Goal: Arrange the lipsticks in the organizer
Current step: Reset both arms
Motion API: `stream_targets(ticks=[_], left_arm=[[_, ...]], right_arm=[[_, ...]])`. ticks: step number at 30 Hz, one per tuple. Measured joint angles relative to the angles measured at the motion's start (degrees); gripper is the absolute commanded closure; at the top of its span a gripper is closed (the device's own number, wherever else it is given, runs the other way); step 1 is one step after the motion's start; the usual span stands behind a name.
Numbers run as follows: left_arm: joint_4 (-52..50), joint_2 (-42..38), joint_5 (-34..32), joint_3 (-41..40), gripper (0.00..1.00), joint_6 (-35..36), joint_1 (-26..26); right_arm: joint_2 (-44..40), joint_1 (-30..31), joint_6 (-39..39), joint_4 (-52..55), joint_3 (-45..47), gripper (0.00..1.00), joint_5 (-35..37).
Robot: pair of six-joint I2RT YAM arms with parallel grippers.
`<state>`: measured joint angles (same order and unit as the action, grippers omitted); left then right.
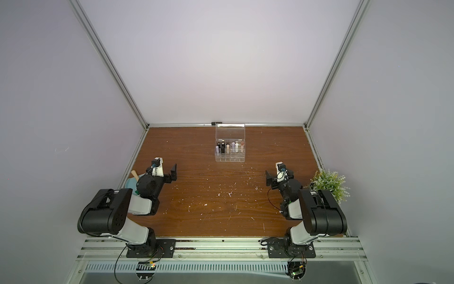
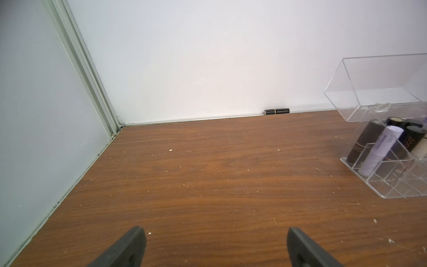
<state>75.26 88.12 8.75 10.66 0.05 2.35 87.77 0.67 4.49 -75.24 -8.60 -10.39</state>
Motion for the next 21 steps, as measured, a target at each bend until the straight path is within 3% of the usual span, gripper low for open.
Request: stream_targets(ticks=[16, 21], left_arm=[[0.0, 0.0, 0.0, 0.0, 0.01, 0.0, 0.0], [0.0, 0.0, 0.0, 0.0, 0.01, 0.0, 0.0]], right_arm=[[0.0, -0.3, 0.0, 3.1, -3.3, 0.0, 0.1], [0.0, 1.9, -0.4, 3.2, -3.3, 0.0, 6.4]])
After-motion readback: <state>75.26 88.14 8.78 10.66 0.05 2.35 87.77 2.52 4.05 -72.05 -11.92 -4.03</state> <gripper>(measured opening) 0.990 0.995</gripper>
